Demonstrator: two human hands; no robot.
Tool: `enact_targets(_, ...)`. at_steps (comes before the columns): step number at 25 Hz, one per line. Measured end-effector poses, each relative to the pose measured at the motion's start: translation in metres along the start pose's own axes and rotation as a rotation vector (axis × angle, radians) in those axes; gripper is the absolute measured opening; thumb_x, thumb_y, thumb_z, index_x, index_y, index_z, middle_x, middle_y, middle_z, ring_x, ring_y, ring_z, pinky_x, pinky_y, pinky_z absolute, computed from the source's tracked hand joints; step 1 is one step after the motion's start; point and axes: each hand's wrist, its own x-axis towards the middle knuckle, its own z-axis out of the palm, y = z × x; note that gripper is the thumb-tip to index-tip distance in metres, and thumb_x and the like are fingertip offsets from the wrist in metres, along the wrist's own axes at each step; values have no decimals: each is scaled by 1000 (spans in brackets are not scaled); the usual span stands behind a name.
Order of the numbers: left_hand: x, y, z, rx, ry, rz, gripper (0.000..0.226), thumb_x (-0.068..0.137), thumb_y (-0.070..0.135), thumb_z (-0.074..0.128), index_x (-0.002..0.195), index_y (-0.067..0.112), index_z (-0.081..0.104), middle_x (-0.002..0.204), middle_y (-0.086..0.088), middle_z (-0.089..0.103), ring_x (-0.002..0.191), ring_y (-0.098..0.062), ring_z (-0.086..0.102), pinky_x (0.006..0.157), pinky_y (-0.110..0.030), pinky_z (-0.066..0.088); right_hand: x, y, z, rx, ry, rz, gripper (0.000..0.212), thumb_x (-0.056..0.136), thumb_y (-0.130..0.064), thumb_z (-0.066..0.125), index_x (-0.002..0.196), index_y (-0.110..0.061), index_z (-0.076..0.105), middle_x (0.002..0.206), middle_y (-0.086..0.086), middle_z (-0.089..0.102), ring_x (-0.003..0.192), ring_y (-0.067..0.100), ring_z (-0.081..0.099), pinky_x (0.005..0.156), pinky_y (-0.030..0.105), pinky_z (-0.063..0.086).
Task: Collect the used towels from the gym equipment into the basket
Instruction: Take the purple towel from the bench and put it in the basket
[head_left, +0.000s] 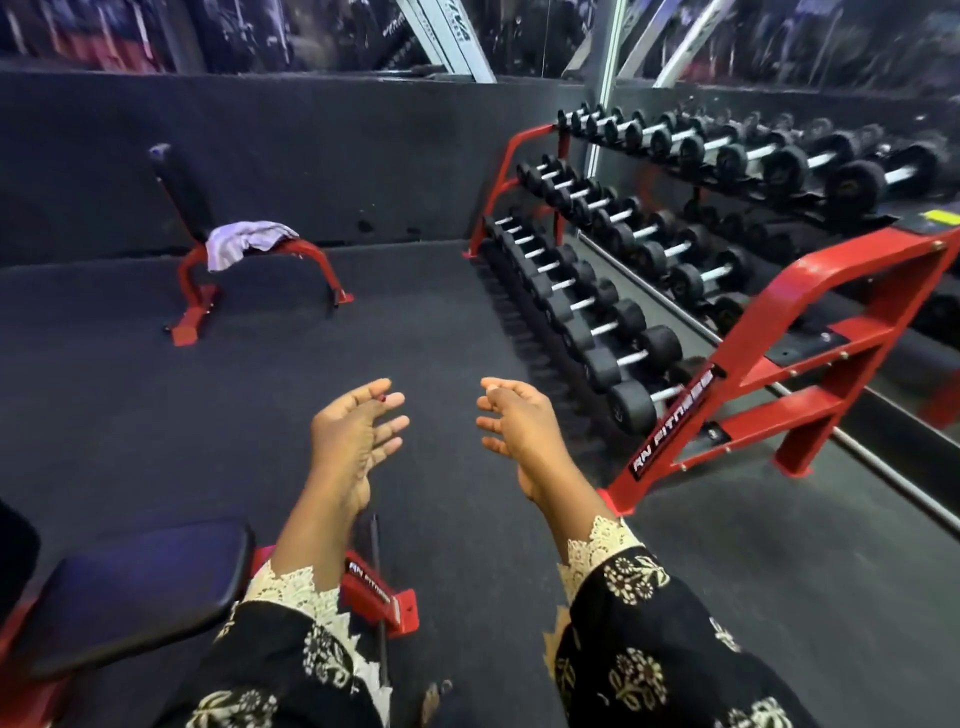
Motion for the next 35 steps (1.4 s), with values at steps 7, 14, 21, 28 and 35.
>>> enact_targets(7,247,81,52,18,3,58,22,94,10,52,111,16,65,104,-3,72,92,-23,70,85,-36,53,231,-73,104,-1,-61,-20,17,92,-23,50,98,-28,65,97,-3,66,95,21,66,75,32,52)
enact_targets(14,460,99,92,44,56,56,21,95,11,51,110,17,65,104,-2,71,91,-20,70,84,-35,53,440,-98,174,0,-86,-30,16,93,-24,51,96,-29,65,95,-5,66,85,14,63,70,30,50)
enact_targets(21,706,135,136,30,141,60,23,96,10,51,115,15,64,110,-6,70,94,-24,69,85,-37,54,683,-134,259,-22,-179,-21,17,93,-22,49,96,-27,65,93,-4,66,82,14,62,69,30,50)
enact_targets(28,903,213,135,-3,298,135,24,96,13,51,116,15,64,107,-4,71,94,-23,69,76,-31,55,886,-192,383,-59,-325,-18,16,91,-21,51,93,-26,65,91,-1,67,80,14,61,67,31,50)
enact_targets(35,1116,238,72,-2,436,120,21,96,12,50,111,17,64,108,-5,70,95,-25,68,78,-33,53,1068,-186,547,-74,-441,-10,17,92,-21,50,94,-24,66,99,2,68,80,15,61,66,30,50)
